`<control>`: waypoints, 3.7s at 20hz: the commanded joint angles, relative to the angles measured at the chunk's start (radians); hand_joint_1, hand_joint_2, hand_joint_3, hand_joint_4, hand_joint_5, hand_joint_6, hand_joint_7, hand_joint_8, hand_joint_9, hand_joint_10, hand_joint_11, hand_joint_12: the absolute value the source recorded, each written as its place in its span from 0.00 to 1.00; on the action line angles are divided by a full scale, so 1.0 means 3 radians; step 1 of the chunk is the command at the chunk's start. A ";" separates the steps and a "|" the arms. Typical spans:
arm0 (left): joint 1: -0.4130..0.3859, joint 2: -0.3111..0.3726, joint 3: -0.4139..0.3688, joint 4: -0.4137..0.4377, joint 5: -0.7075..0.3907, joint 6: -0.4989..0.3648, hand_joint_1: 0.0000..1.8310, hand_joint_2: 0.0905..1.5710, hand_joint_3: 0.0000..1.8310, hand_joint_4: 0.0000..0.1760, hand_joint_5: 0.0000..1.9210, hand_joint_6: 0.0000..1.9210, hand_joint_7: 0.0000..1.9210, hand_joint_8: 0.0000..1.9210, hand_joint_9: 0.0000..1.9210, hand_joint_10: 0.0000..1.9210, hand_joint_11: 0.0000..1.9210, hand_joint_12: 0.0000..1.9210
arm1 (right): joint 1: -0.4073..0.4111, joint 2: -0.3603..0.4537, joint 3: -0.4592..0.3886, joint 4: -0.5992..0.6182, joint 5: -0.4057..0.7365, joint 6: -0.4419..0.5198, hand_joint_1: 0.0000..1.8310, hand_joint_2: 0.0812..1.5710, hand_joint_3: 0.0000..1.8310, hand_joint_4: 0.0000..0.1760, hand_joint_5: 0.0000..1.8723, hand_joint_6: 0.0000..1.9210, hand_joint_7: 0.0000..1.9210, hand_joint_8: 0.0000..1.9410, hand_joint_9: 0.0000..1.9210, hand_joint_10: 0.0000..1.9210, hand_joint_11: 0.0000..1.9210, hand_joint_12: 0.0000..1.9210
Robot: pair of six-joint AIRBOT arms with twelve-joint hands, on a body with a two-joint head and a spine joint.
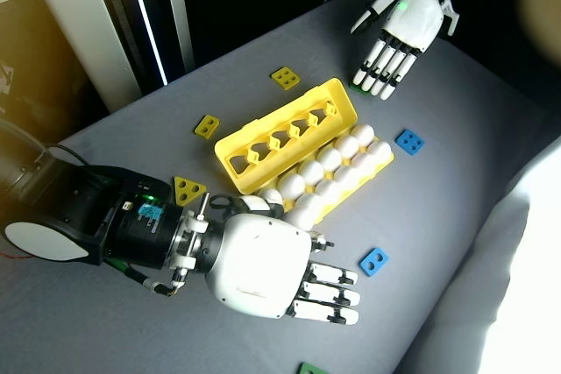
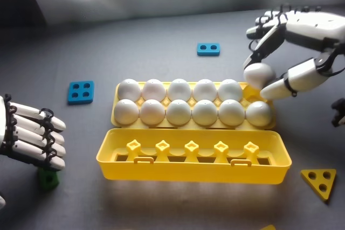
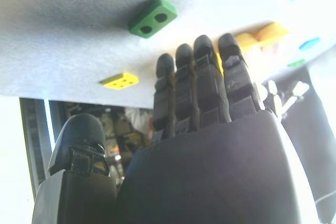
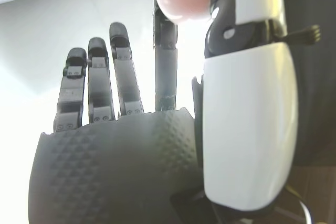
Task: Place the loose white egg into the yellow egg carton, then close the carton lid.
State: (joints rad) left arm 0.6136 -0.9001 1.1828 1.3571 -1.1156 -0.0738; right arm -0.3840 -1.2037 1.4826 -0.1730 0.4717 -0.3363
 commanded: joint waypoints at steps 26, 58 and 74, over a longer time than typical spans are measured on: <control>-0.0023 0.0046 0.0006 -0.0160 -0.0159 -0.0006 0.00 0.81 0.00 0.00 0.15 0.00 0.14 0.00 0.11 0.00 0.01 0.12 | 0.0263 -0.0033 0.0025 0.0151 -0.0353 0.0385 0.58 0.64 0.00 1.00 0.61 0.38 0.16 0.00 0.06 0.00 0.00 0.00; -0.0031 0.0048 -0.0005 -0.0125 -0.0148 -0.0006 0.00 0.80 0.00 0.00 0.15 0.00 0.14 0.00 0.12 0.00 0.00 0.14 | 0.0426 0.0075 -0.0153 0.0151 -0.0562 0.0383 0.35 0.53 0.00 1.00 0.38 0.00 0.12 0.00 0.04 0.00 0.00 0.00; -0.0038 0.0048 -0.0007 -0.0116 -0.0140 -0.0006 0.00 0.81 0.00 0.00 0.15 0.00 0.13 0.00 0.11 0.00 0.00 0.13 | 0.0434 0.0061 -0.0179 0.0151 -0.0561 0.0348 0.23 0.51 0.00 0.59 0.08 0.00 0.05 0.00 0.00 0.00 0.00 0.00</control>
State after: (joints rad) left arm 0.6064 -0.9001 1.1809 1.3800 -1.1118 -0.0742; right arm -0.2680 -1.1995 1.4288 -0.1429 0.2028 -0.2375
